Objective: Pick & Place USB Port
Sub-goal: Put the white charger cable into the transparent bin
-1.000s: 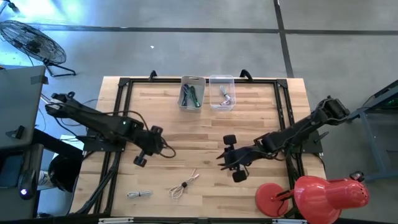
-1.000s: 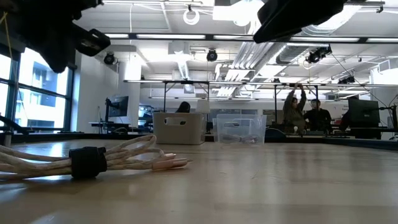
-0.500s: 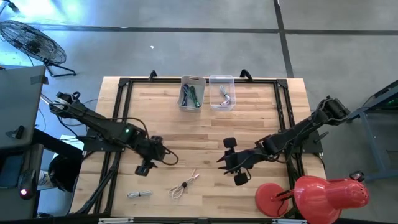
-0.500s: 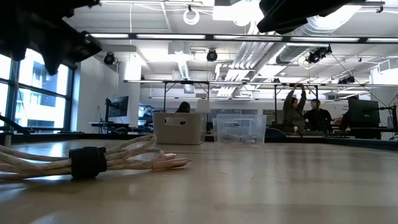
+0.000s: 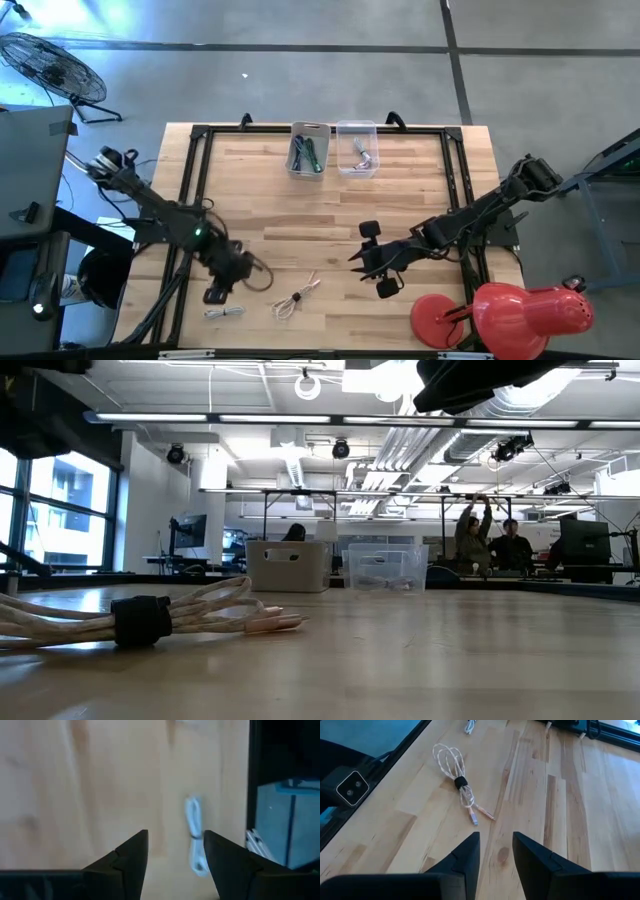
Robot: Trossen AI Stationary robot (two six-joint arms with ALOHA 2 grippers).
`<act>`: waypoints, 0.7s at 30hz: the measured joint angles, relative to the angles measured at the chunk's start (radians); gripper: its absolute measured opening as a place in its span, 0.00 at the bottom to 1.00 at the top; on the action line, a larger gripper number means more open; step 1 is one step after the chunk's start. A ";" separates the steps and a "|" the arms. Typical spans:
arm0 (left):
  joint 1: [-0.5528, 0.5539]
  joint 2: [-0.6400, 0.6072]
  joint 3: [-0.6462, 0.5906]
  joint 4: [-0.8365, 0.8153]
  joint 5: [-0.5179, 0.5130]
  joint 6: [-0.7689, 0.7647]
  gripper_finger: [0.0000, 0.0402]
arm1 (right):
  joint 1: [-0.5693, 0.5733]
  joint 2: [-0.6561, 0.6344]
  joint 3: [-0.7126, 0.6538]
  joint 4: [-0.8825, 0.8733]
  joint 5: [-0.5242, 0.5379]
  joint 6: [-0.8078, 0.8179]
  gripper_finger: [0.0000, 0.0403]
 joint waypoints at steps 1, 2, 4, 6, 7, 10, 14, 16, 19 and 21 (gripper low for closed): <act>-0.025 0.011 0.000 0.002 0.003 -0.036 0.47 | 0.000 0.000 0.000 0.000 0.000 0.000 0.27; -0.050 0.021 0.000 0.003 0.003 -0.073 0.47 | 0.000 0.000 0.000 0.000 0.000 0.000 0.27; -0.092 0.039 0.000 0.017 0.004 -0.142 0.47 | 0.000 0.000 0.000 0.000 0.000 0.002 0.27; -0.125 0.060 0.000 0.017 -0.003 -0.208 0.47 | 0.000 0.000 0.000 0.002 0.000 0.004 0.27; -0.138 0.069 0.000 0.020 -0.008 -0.231 0.47 | 0.002 0.000 0.000 0.005 0.000 0.005 0.27; -0.171 0.099 0.000 0.054 -0.025 -0.275 0.47 | 0.013 0.000 0.000 0.019 -0.001 0.006 0.27; -0.197 0.153 0.000 0.155 -0.014 -0.306 0.47 | 0.031 0.000 0.000 0.071 -0.004 -0.005 0.27; -0.201 0.180 0.000 0.202 0.000 -0.307 0.47 | 0.040 0.000 0.000 0.093 -0.004 -0.024 0.27; -0.201 0.219 0.000 0.237 0.022 -0.307 0.47 | 0.050 0.000 0.000 0.112 -0.004 -0.032 0.27; -0.200 0.246 0.000 0.256 0.029 -0.307 0.47 | 0.055 0.000 0.000 0.120 -0.004 -0.034 0.27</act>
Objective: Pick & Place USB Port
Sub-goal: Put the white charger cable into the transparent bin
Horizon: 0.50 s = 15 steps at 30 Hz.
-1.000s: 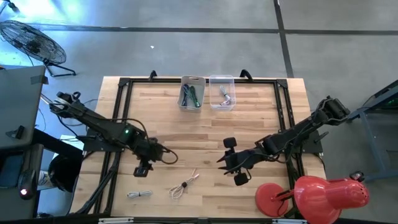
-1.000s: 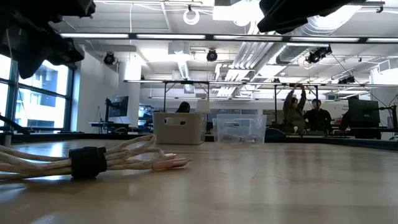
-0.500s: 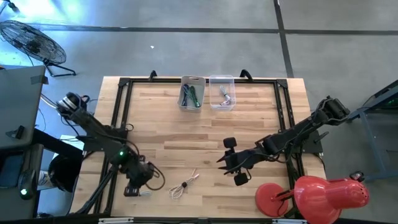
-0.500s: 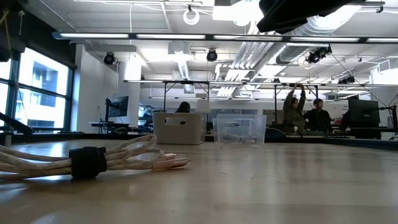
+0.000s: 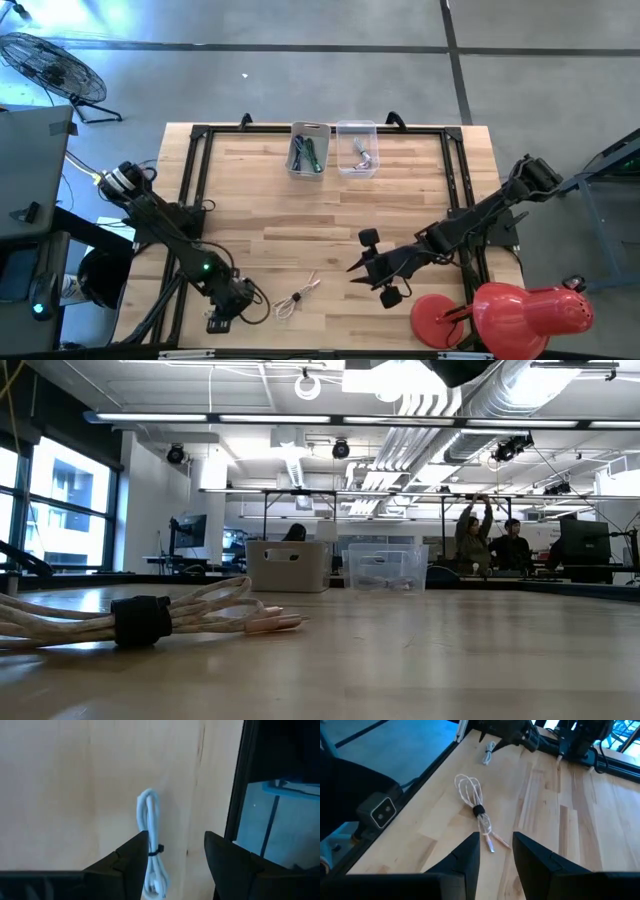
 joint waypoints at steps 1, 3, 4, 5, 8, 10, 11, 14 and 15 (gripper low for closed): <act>0.000 0.011 0.000 0.006 0.013 0.000 0.47 | 0.004 0.000 0.000 0.001 0.000 0.000 0.27; 0.000 0.033 0.000 0.009 0.038 0.000 0.47 | 0.010 0.000 0.000 0.003 0.000 0.000 0.27; 0.000 0.043 0.000 0.010 0.048 0.001 0.47 | 0.013 0.000 0.000 0.006 0.000 0.000 0.27; 0.000 0.051 0.000 0.010 0.053 0.005 0.47 | 0.016 0.000 0.000 0.011 0.000 0.002 0.27; 0.002 0.065 0.000 0.009 0.071 0.010 0.47 | 0.017 0.000 0.000 0.015 0.000 0.011 0.27; 0.002 0.070 0.000 0.010 0.067 0.010 0.47 | 0.017 0.000 0.000 0.015 0.000 0.016 0.27; 0.002 0.071 0.000 0.008 0.061 0.011 0.47 | 0.017 0.000 0.000 0.015 0.000 0.016 0.27; 0.002 0.071 0.000 -0.009 0.014 0.016 0.47 | 0.021 0.000 0.000 0.015 0.003 0.017 0.27; 0.002 0.071 0.000 -0.023 -0.007 0.029 0.47 | 0.024 0.000 0.000 0.016 0.003 0.017 0.27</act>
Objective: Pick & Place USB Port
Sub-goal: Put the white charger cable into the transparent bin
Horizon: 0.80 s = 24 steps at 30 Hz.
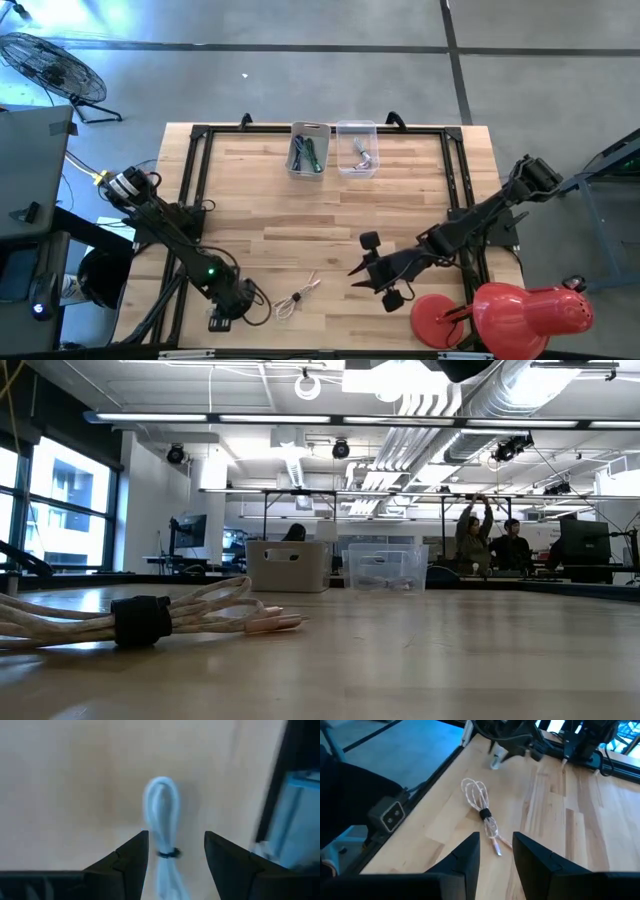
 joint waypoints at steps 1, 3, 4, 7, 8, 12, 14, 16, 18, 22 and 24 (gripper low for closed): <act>0.000 0.000 0.000 -0.009 -0.016 0.014 0.47 | 0.004 0.000 0.000 0.003 -0.001 0.000 0.27; 0.000 0.000 0.000 -0.019 -0.058 0.032 0.47 | 0.010 0.000 0.000 0.010 -0.003 0.000 0.27; 0.000 0.000 -0.004 -0.018 -0.080 0.035 0.47 | 0.013 0.000 0.000 0.011 -0.002 -0.001 0.27; 0.000 0.000 -0.031 -0.009 -0.123 0.062 0.47 | 0.022 0.000 0.000 0.014 0.000 -0.001 0.27; 0.000 0.000 -0.042 -0.005 -0.122 0.059 0.47 | 0.025 0.000 0.000 0.014 0.001 -0.002 0.27; 0.003 0.002 -0.082 0.035 -0.068 -0.022 0.47 | 0.032 0.000 0.000 0.014 0.001 -0.002 0.27; 0.003 0.002 -0.096 0.045 -0.071 -0.020 0.47 | 0.032 0.000 0.000 0.014 0.001 -0.001 0.27; 0.002 0.003 -0.100 0.043 -0.091 0.000 0.46 | 0.032 0.000 0.000 0.014 0.001 -0.001 0.27; 0.001 0.003 -0.103 0.039 -0.106 0.006 0.42 | 0.031 0.000 0.000 0.014 0.001 -0.001 0.27; 0.000 0.004 -0.106 0.026 -0.163 0.012 0.18 | 0.031 0.000 0.000 0.014 0.001 -0.002 0.27; 0.000 0.004 -0.106 0.024 -0.182 0.043 0.05 | 0.031 0.000 0.000 0.014 0.001 -0.002 0.27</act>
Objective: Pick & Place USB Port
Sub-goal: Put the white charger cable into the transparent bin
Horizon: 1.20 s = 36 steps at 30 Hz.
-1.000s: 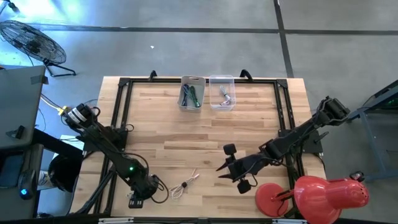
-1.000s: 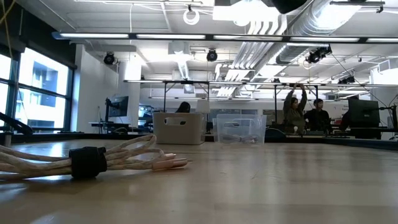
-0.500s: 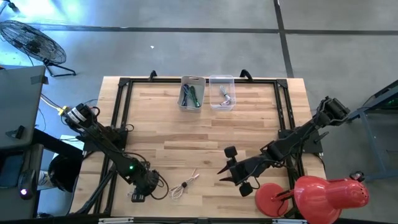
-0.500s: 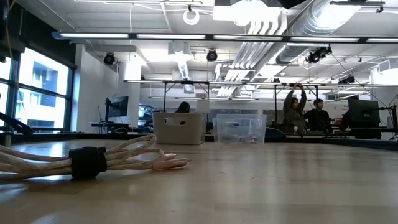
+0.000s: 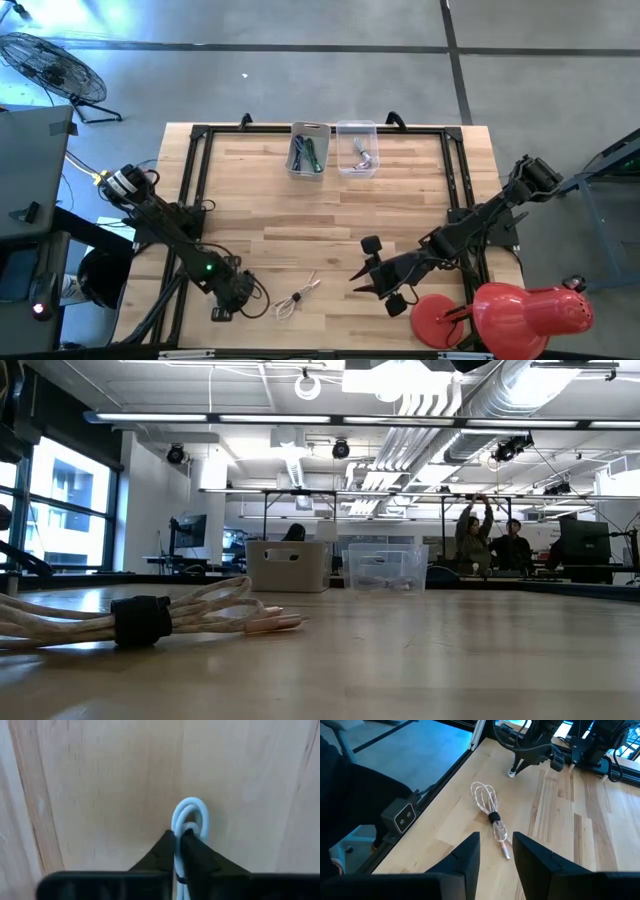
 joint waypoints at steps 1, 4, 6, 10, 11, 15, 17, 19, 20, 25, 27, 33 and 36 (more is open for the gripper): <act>0.000 0.000 0.000 -0.001 -0.011 0.014 0.04 | 0.000 0.000 0.000 0.000 0.001 0.000 0.27; -0.001 0.001 0.003 0.000 -0.039 0.071 0.02 | 0.000 0.000 0.000 0.000 0.011 0.000 0.27; -0.001 0.000 0.015 -0.008 -0.069 0.111 0.02 | 0.000 0.000 0.000 0.000 0.019 -0.001 0.27; 0.002 0.005 0.083 -0.106 -0.198 0.199 0.01 | 0.000 0.000 0.000 0.000 0.049 -0.032 0.27; 0.003 0.006 0.107 -0.148 -0.226 0.225 0.01 | -0.001 0.000 0.000 0.000 0.060 -0.041 0.27; 0.027 0.003 0.254 -0.311 -0.321 0.322 0.01 | -0.022 0.000 0.000 0.003 0.089 -0.053 0.27; 0.044 0.003 0.335 -0.427 -0.408 0.389 0.01 | -0.038 0.000 0.000 0.008 0.091 -0.053 0.27; 0.064 0.003 0.429 -0.478 -0.525 0.465 0.00 | -0.053 0.000 0.000 0.010 0.093 -0.053 0.27; 0.073 0.001 0.471 -0.499 -0.590 0.510 0.00 | -0.061 0.000 0.000 0.012 0.092 -0.053 0.27; 0.102 0.000 0.666 -0.493 -0.904 0.797 0.00 | -0.093 0.000 0.000 0.012 0.091 -0.083 0.27; 0.104 0.000 0.717 -0.473 -1.003 0.896 0.00 | -0.098 0.000 0.000 0.012 0.095 -0.127 0.27; 0.107 -0.032 0.771 -0.402 -1.134 1.045 0.00 | -0.087 0.000 0.000 0.012 0.214 -0.282 0.27; 0.113 -0.069 0.745 -0.349 -1.147 1.069 0.00 | -0.078 0.000 0.000 0.015 0.322 -0.345 0.27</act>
